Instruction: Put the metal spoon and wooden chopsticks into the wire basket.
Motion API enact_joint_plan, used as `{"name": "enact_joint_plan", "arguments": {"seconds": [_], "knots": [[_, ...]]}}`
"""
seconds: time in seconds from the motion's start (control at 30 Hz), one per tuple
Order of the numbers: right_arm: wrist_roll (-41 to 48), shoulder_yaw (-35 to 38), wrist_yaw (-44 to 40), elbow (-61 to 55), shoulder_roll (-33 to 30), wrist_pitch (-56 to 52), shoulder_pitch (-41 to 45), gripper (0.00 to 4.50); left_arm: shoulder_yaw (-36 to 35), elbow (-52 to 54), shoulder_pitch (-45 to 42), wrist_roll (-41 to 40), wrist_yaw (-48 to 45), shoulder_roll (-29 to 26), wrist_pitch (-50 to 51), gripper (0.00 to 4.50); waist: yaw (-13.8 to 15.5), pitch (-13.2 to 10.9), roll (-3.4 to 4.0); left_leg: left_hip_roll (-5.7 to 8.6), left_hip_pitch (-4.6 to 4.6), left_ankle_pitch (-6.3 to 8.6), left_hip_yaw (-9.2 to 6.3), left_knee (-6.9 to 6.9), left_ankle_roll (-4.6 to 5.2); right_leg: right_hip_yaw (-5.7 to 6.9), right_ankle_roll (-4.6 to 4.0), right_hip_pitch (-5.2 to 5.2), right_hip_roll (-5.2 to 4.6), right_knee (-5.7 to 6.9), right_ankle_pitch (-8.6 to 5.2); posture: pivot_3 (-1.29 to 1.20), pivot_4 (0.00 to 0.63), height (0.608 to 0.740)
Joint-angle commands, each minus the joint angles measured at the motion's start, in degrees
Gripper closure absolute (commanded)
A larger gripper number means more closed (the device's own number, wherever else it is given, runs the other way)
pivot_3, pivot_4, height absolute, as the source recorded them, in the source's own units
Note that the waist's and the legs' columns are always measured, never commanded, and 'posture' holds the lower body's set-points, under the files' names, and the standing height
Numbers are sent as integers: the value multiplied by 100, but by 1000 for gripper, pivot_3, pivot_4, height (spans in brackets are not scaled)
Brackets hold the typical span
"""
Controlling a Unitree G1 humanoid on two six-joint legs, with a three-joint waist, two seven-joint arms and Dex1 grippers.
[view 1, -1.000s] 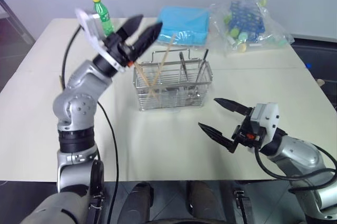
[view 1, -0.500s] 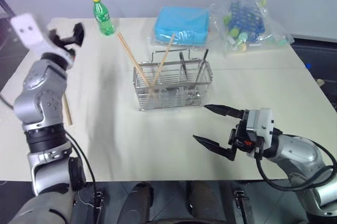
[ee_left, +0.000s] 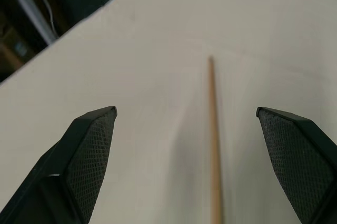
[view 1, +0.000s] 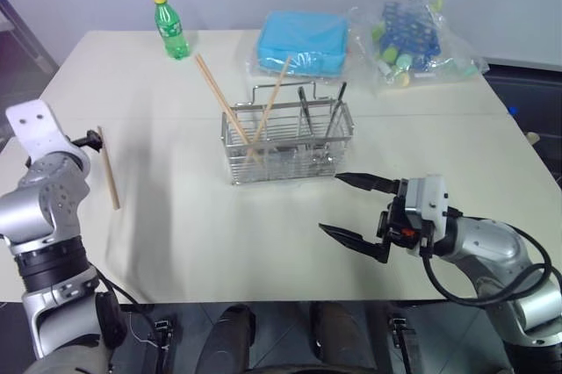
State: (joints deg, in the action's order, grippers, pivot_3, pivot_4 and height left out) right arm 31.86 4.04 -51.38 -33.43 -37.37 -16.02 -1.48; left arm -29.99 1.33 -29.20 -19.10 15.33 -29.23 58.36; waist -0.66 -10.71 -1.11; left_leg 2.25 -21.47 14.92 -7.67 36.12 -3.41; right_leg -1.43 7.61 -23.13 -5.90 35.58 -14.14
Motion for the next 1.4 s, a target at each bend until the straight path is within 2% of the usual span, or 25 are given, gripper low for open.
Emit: {"name": "enact_joint_plan", "arguments": {"seconds": [0.03,0.37,0.83,0.93,1.17,1.4], "knots": [[100,112,60,-152,-11,0,-3,0,53,-230,-203,107,-99,-38,199,33,1,0,0,0,0,0,0,0,0,0,0,0,0,0,0,0,150,740],[112,211,303,-251,-18,-134,-104,0,209,-1146,-556,240,-346,38,896,33,-4,1,-1,0,0,0,0,0,0,0,-1,-3,0,3,0,0,150,740],[239,346,599,-252,0,-323,-67,0,-428,-1602,-936,364,-284,46,1221,33,-19,2,-1,0,4,0,1,0,-1,-1,-1,-3,0,10,1,0,150,740],[226,378,603,-233,-20,-318,-66,0,-505,-1654,-946,353,-314,28,1206,852,-25,2,-1,0,5,0,2,0,-2,-1,-1,-4,-1,13,1,0,150,740],[212,432,623,-165,-20,-319,-41,0,-576,-1691,-948,390,-383,-98,1225,4476,-12,2,-1,0,5,-1,2,1,-2,-1,-1,-7,-1,24,1,0,150,740],[192,418,606,-100,-5,-333,6,0,-538,-1708,-985,447,-521,-189,1040,4476,-18,2,-1,0,5,-1,2,1,-3,-1,-2,-8,-1,26,1,0,150,740]]}}
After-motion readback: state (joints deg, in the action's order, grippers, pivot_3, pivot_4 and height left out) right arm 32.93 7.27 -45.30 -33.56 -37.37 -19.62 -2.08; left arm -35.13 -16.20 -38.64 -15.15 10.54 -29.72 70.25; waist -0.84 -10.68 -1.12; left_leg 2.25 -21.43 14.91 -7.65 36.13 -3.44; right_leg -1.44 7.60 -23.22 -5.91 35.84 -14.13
